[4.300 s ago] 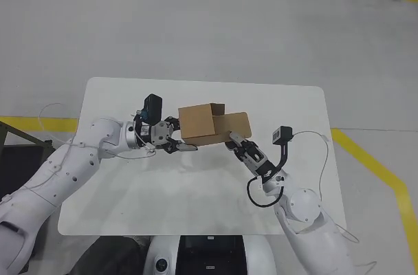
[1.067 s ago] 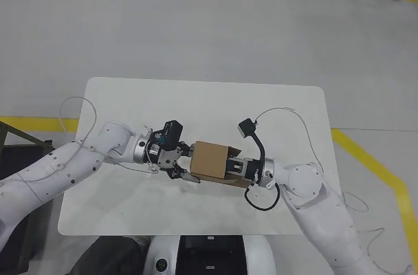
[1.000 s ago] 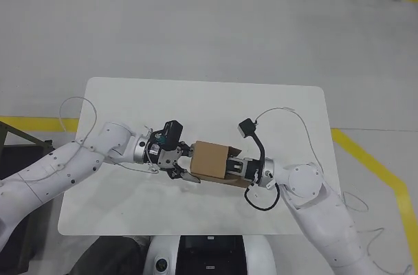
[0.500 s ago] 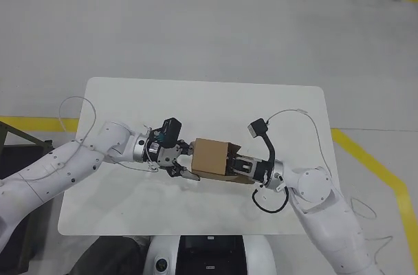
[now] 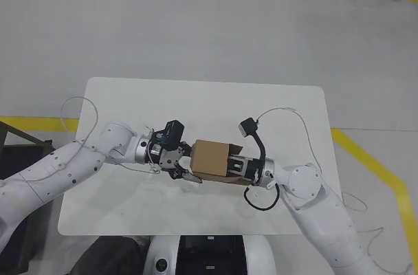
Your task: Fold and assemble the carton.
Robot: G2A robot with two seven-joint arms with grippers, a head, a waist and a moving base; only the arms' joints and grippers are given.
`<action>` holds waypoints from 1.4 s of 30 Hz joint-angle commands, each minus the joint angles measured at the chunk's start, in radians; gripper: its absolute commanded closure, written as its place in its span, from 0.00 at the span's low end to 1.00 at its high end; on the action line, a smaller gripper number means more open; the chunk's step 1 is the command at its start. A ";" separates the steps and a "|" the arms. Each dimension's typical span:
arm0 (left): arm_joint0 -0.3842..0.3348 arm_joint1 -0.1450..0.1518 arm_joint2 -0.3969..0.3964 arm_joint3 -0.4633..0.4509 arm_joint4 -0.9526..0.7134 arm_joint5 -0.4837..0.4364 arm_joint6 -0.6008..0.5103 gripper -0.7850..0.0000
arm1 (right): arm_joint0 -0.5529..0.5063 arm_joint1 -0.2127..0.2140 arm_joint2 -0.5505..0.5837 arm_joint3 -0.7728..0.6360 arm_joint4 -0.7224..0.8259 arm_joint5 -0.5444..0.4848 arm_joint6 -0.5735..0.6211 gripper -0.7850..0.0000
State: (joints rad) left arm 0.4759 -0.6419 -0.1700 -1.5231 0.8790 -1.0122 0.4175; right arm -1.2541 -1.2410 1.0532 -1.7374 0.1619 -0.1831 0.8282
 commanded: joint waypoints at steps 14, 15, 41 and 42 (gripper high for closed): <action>0.001 0.012 0.000 0.005 -0.021 0.000 0.033 0.00 | -0.003 0.004 0.001 0.023 0.039 -0.028 -0.005 1.00; 0.002 0.014 0.000 0.006 -0.021 0.000 0.040 0.00 | -0.003 0.004 0.001 0.025 0.042 -0.032 -0.004 1.00; -0.025 0.054 0.000 0.072 -0.141 0.000 0.154 0.00 | 0.000 0.011 -0.008 0.031 0.048 -0.051 -0.005 1.00; -0.027 0.049 0.000 0.073 -0.153 0.000 0.138 0.00 | 0.000 0.011 -0.009 0.030 0.046 -0.050 -0.005 1.00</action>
State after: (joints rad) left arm 0.4502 -0.5881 -0.1701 -1.4511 0.7374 -1.0123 0.5719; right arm -1.2543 -1.2300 1.0454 -1.7062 0.2094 -0.2343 0.8230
